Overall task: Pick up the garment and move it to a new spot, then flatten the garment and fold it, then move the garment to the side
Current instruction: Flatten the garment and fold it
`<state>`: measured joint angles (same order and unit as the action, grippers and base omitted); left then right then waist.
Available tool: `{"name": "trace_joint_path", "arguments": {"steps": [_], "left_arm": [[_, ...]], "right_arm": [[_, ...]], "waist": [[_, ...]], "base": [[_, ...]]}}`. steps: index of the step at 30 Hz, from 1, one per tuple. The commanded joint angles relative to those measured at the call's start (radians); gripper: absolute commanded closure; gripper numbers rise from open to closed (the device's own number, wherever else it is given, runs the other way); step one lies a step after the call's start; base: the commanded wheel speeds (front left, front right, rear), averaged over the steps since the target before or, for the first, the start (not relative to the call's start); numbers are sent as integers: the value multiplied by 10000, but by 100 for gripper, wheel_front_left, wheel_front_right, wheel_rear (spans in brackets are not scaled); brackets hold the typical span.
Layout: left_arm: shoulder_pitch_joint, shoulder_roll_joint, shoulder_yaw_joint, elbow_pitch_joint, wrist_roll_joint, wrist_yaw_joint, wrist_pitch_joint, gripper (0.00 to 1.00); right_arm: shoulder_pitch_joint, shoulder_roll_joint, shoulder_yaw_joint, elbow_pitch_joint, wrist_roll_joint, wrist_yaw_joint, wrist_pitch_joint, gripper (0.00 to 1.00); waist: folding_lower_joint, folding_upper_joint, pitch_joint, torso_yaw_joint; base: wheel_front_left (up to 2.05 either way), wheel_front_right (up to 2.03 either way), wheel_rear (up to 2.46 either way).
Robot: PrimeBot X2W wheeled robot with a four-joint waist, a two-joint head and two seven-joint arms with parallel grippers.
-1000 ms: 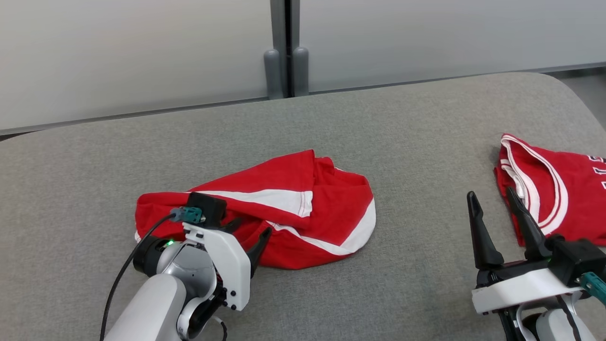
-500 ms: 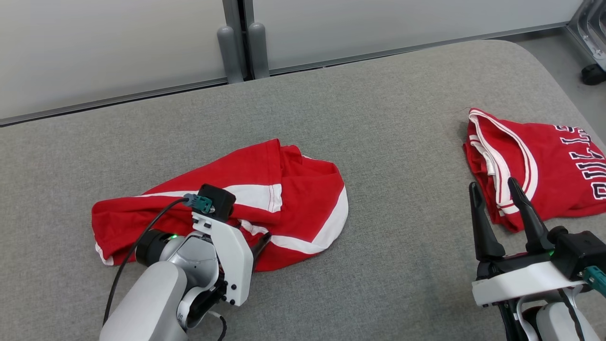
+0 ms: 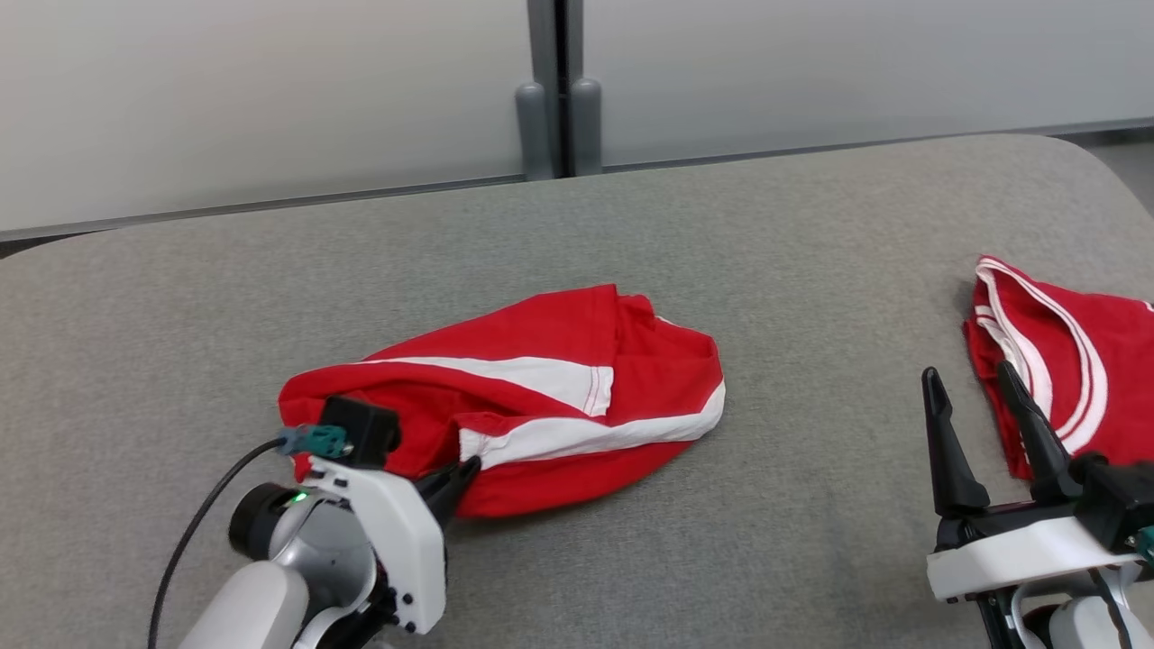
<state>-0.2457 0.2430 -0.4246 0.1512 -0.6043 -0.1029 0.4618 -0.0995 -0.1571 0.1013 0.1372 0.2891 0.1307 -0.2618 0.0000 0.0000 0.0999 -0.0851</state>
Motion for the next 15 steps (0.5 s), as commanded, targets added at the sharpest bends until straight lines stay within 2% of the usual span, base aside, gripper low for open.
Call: {"name": "trace_joint_path", "arguments": {"steps": [1,7,9,12,13,14,15], "left_arm": [[187,175,105,-112,-29,64,15,100],[1249,964,830,-766,-384,471,45,100],[1502,1217,1092,-658,-392,566,-99,100],[1733,1286,1329,-232,-453,639,-420,100],[1797,1334,1327,-22,-383,659,-497,96],[1783,1328,1349,142,-340,677,-644,75],[1762,1282,1376,301,-312,669,-811,2]], "right_arm": [[96,-70,-56,-34,-97,2,-43,0],[155,-193,-30,-34,-100,2,-43,0],[119,-208,24,-27,-91,2,-43,0],[98,-233,53,20,-85,2,-43,0],[102,-246,73,43,-83,2,-45,0],[106,-253,83,51,-79,2,-45,0],[114,-252,97,62,-73,2,-43,0]], "waist": [[0,0,-218,477],[0,0,-391,1334],[0,0,-423,1497],[0,0,-456,1660],[0,0,-462,1687],[0,0,-468,1711],[0,0,-478,1730]], "base": [[0,0,0],[0,0,0],[0,0,0],[0,0,0],[0,0,0],[0,0,0],[0,0,0]]}}
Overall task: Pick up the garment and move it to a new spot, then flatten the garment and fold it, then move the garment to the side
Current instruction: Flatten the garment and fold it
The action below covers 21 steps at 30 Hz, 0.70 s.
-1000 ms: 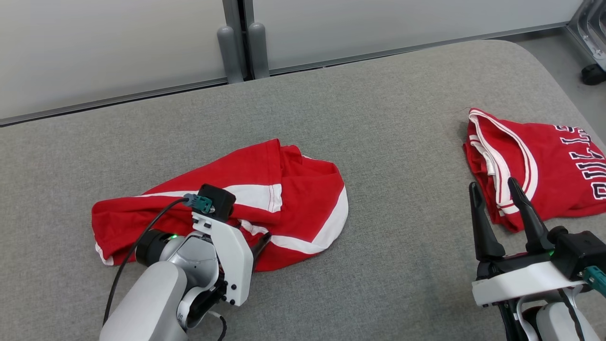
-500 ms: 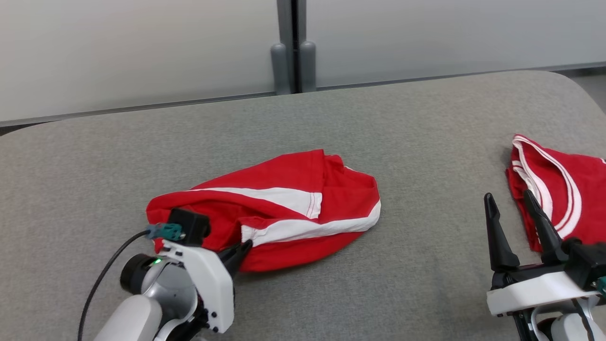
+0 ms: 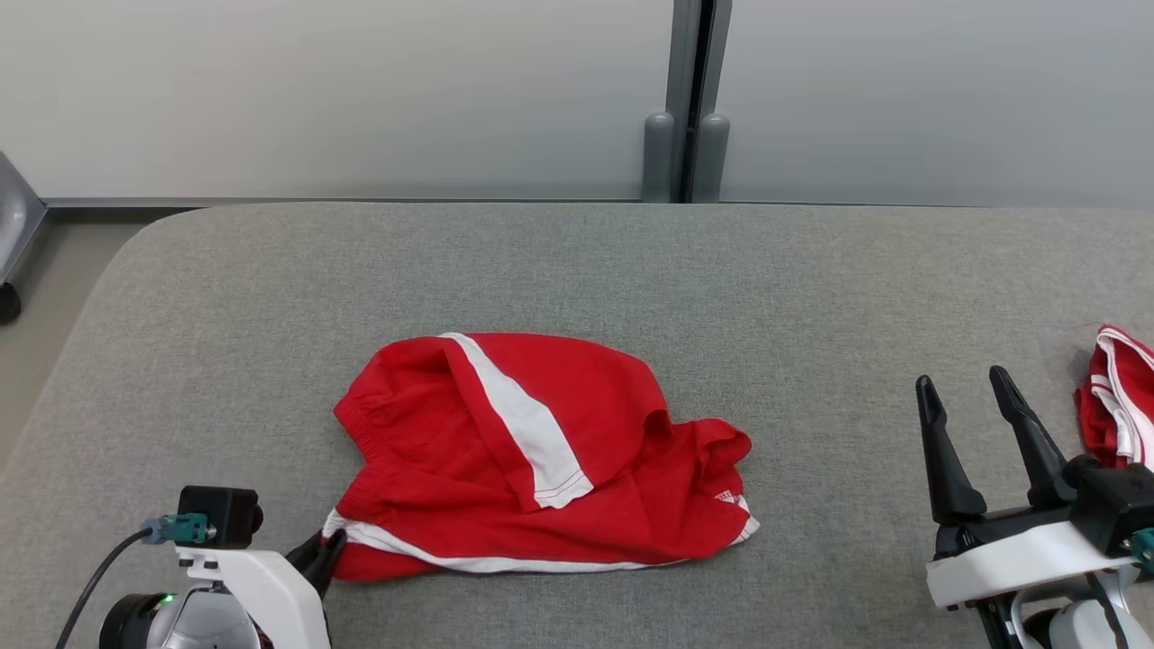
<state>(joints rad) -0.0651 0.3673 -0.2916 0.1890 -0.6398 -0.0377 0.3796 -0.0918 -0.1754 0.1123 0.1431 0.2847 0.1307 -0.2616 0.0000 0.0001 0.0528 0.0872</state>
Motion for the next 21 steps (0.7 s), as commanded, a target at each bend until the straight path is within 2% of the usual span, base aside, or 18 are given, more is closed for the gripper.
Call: {"name": "trace_joint_path", "arguments": {"steps": [1,5,8,14,21], "left_arm": [[-4,-16,21,106,55,-20,-105,0],[109,-115,65,429,179,-3,-755,0],[269,14,196,289,380,163,-1228,0],[709,303,764,-966,957,989,-2329,0],[1079,-13,1213,-2239,1571,1685,-4240,0]], "right_arm": [[49,-73,-2,26,-17,2,-47,0],[155,-99,35,109,32,2,-47,0],[228,-106,36,146,48,2,-47,0],[390,-94,-127,79,55,2,-47,0],[447,-30,-82,-86,-6,2,-45,0]], "waist": [[0,-1,-20,21],[0,-1,-132,57],[0,-1,-239,68],[0,-1,-447,92],[0,-1,-632,-36]], "base": [[0,0,0],[0,0,0],[0,0,0],[0,0,0],[0,0,0]]}}
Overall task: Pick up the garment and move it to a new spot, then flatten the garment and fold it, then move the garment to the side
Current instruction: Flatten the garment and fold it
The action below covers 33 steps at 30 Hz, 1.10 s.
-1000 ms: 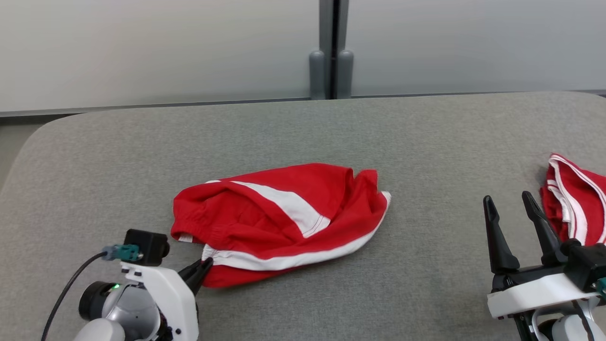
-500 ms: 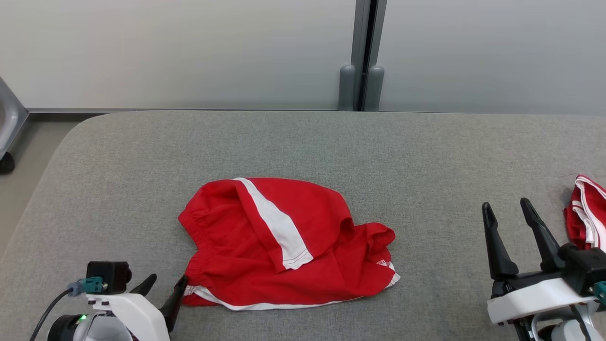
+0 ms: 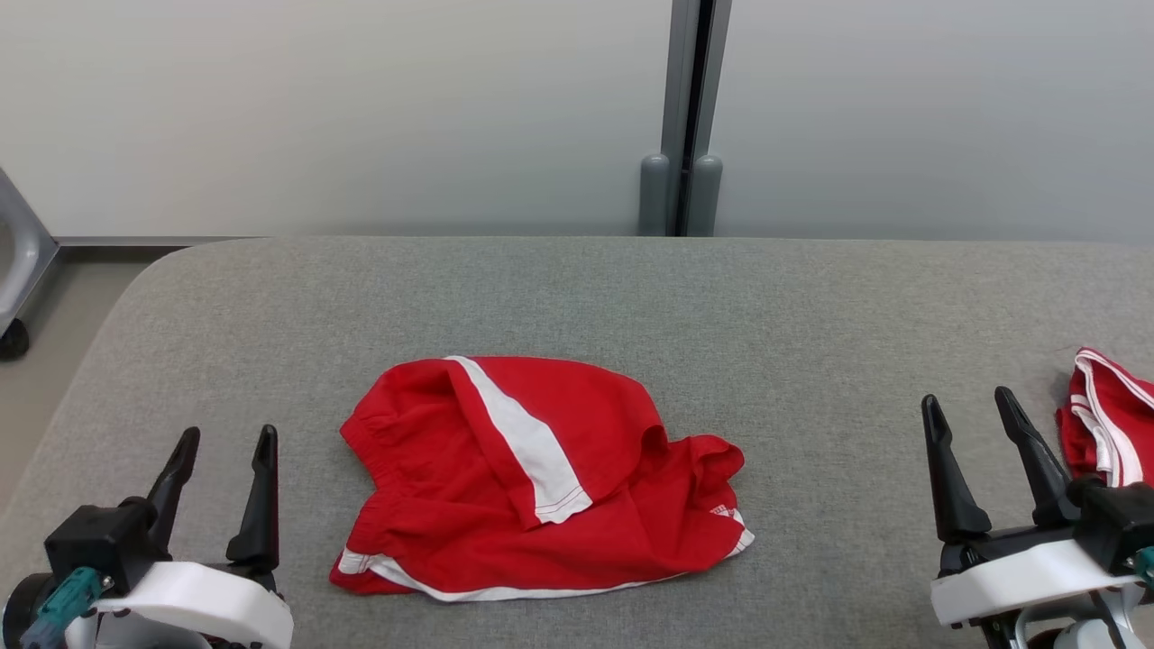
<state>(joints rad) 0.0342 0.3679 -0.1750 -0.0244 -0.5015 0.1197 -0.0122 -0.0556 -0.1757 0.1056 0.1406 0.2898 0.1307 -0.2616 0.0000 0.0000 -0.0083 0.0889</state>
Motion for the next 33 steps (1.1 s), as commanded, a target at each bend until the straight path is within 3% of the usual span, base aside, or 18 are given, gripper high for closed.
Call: {"name": "trace_joint_path", "arguments": {"steps": [1,7,14,16,26,33], "left_arm": [[143,-130,65,-186,251,165,-621,0],[398,-534,-24,-48,353,250,-1615,0],[177,-710,-268,379,363,44,-1897,0],[120,-729,-341,495,395,-36,-1955,0],[-237,-938,-772,810,389,-235,-1953,0],[-383,-1080,-928,1040,346,-306,-2024,0]], "right_arm": [[105,-18,-14,-94,-59,2,-45,0],[283,15,16,-83,-1,2,-47,0],[369,-71,320,196,111,2,-45,0],[247,-180,845,585,287,2,27,0],[-1004,-553,3237,2796,1650,2,2392,0],[-1706,-394,3424,3951,2068,2,3926,0]], "waist": [[0,0,-38,-91],[0,0,-91,-262],[0,0,-71,-127],[0,0,-64,50],[0,0,42,1189],[0,0,202,1881]], "base": [[0,0,0],[0,0,0],[0,0,0],[0,0,0],[0,0,0],[0,0,0]]}}
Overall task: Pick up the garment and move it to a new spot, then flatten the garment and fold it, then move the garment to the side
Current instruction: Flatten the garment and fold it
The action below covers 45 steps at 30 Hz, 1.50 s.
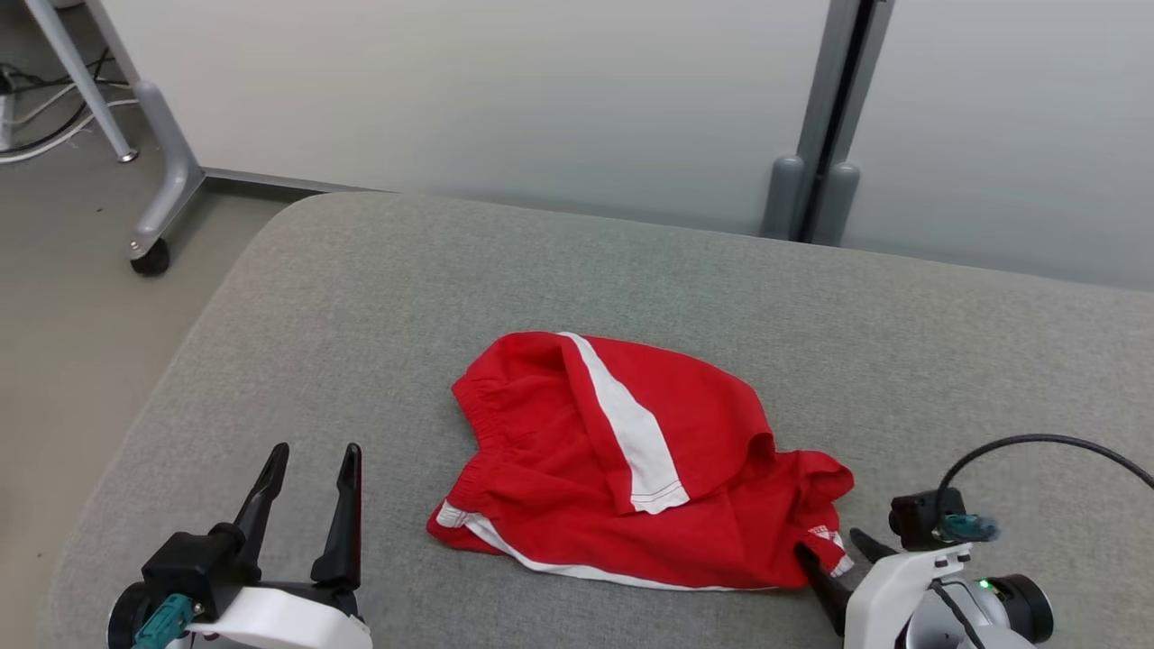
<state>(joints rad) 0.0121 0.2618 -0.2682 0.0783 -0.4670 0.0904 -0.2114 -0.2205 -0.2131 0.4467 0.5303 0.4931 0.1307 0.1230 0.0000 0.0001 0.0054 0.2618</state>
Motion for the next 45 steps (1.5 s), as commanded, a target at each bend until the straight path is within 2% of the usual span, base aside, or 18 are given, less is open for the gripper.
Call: {"name": "trace_joint_path", "arguments": {"steps": [1,2,3,4,5,12,17,20,24,25,26,27,34,40,45], "left_arm": [[-175,-44,-14,53,-15,-20,-56,0],[-183,-60,-25,89,-21,-31,-74,0],[-184,-74,-41,121,-35,-40,-82,0],[-178,-96,-57,151,-55,-48,-110,0],[-163,-120,-63,184,-73,-53,-126,0],[-173,-267,-77,339,-138,-96,-264,0],[-206,-357,-46,460,-159,-104,-352,0],[-290,-394,-59,539,-138,-167,-387,0],[-327,-395,-46,649,-103,-192,-431,0],[-367,-390,-43,657,-83,-192,-436,0],[-402,-384,-33,673,-71,-183,-446,0],[-424,-372,-17,686,-72,-181,-456,0],[-453,-238,112,582,13,-114,-479,0],[-359,-59,206,242,119,-15,-493,0],[-151,59,246,-61,177,126,-431,0]], "right_arm": [[-109,15,68,135,114,2,257,0],[-123,47,115,180,240,2,410,6],[-144,35,116,201,343,2,508,23],[-161,2,79,214,409,2,538,100],[-146,7,88,208,521,2,624,100],[-19,-299,-70,-302,875,2,226,100],[322,-607,-650,-884,1124,2,-278,100],[685,-857,-1038,-1149,1175,2,-169,100],[1248,-869,-1513,-1466,1205,2,79,100],[1391,-819,-1609,-1553,1229,2,141,90],[1530,-759,-1671,-1657,1275,2,229,57],[1643,-696,-1738,-1785,1318,2,310,0],[1831,-601,-2195,-3097,1008,2,-391,0],[1735,-457,-2737,-4117,314,2,-1860,0],[1831,10,-3488,-4456,-440,2,-3045,0]], "waist": [[0,-1,68,189],[0,-1,68,212],[0,-1,70,223],[0,-1,75,216],[0,-1,81,181],[0,-1,107,-301],[0,-1,165,-900],[0,-1,236,-1218],[0,-1,311,-1564],[0,-1,321,-1634],[0,-1,324,-1697],[0,-1,327,-1758],[0,-1,227,-2104],[0,-1,-7,-2284],[0,-1,-262,-2408]], "base": [[0,0,0],[0,0,0],[0,0,0],[0,0,0],[0,0,0],[0,0,0],[0,0,0],[0,0,0],[0,0,0],[0,0,0],[0,0,0],[0,0,0],[0,0,0],[0,0,0],[0,0,0]]}}
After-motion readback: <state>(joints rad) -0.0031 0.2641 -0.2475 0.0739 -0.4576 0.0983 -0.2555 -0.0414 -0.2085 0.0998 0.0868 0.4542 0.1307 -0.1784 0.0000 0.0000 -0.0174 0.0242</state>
